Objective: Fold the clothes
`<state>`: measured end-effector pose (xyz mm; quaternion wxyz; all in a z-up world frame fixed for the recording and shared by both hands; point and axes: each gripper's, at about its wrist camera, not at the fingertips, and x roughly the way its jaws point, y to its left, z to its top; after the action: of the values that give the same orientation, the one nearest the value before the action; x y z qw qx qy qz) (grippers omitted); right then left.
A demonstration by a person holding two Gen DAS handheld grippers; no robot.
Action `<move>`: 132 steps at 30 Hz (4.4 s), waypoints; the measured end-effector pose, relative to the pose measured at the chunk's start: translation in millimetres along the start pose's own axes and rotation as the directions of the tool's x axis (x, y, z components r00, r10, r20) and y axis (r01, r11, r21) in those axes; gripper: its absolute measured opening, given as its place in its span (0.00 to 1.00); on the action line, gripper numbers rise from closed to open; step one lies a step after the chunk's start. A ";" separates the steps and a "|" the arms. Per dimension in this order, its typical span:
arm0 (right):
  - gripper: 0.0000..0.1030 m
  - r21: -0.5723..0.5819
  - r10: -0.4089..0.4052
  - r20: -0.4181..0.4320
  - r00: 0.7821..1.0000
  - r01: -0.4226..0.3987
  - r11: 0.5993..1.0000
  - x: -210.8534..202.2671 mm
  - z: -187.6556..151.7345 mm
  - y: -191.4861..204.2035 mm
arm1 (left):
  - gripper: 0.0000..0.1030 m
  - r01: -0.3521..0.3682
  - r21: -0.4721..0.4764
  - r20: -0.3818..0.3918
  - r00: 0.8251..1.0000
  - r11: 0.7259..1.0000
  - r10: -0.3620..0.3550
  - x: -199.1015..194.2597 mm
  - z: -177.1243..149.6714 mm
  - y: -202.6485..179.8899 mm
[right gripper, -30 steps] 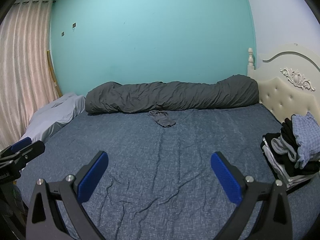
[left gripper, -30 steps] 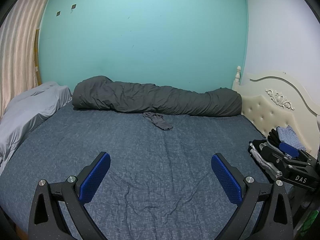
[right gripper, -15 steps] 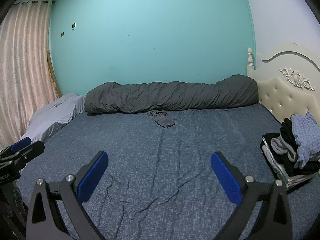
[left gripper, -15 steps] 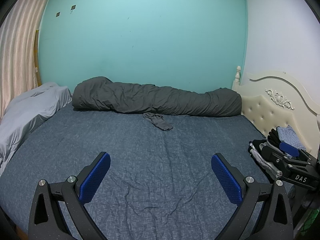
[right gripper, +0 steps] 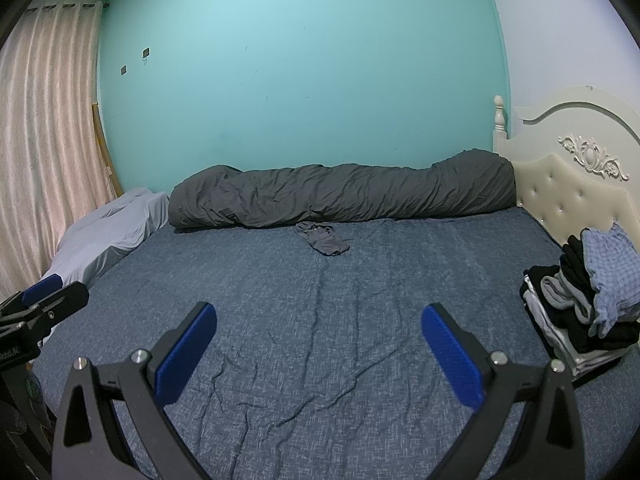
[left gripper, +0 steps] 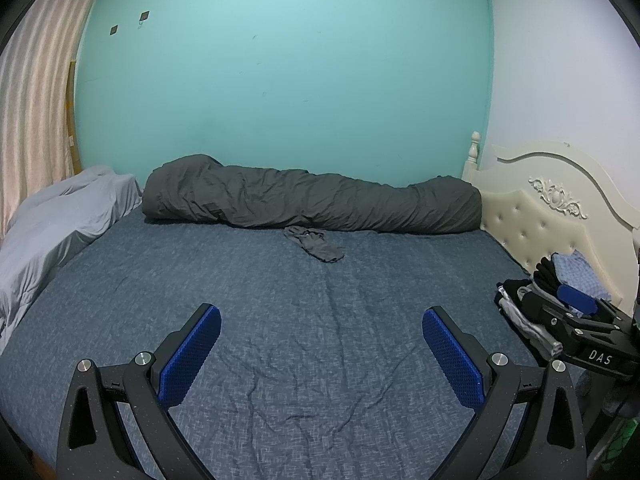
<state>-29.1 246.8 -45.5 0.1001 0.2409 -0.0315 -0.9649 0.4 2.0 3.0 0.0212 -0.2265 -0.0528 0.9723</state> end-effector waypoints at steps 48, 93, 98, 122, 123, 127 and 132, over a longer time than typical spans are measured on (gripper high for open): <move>0.94 -0.126 -0.104 -0.485 0.868 0.048 0.991 695.7 38.4 -50.2 | 1.00 -0.171 -0.145 -0.317 0.941 0.974 0.118 523.3 4.1 164.6; 0.04 -0.208 0.212 -0.321 0.923 -0.288 0.935 229.1 36.0 -14.7 | 1.00 -0.083 -0.124 -0.247 0.968 0.989 0.050 198.9 -43.9 80.8; 0.04 -0.222 0.243 -0.335 0.910 -0.327 0.919 163.8 3.7 -19.8 | 1.00 -0.069 -0.124 -0.259 0.965 0.990 0.035 157.2 -70.3 77.7; 0.43 0.032 0.081 -0.598 0.798 -0.077 0.997 216.5 -183.5 -77.7 | 1.00 -0.030 -0.093 -0.344 0.939 0.995 -0.003 162.8 -122.9 71.4; 0.45 0.039 0.096 -0.614 0.784 -0.091 0.995 221.9 -194.6 -70.1 | 1.00 -0.028 -0.093 -0.346 0.938 0.995 -0.006 163.5 -124.3 70.1; 0.45 0.013 0.069 -0.687 0.723 -0.083 0.996 240.4 -233.1 -48.8 | 1.00 -0.033 -0.093 -0.351 0.936 0.995 -0.002 163.0 -125.3 72.3; 0.42 0.041 0.049 -0.715 0.697 -0.028 0.999 247.8 -257.2 -51.5 | 1.00 -0.066 -0.093 -0.356 0.934 0.994 0.029 165.0 -122.4 84.1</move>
<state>-131.2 242.4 -391.6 0.1211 0.5974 -0.0081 -0.7927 -94.8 -59.5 -187.9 -0.0049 -0.3996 -0.0927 0.9120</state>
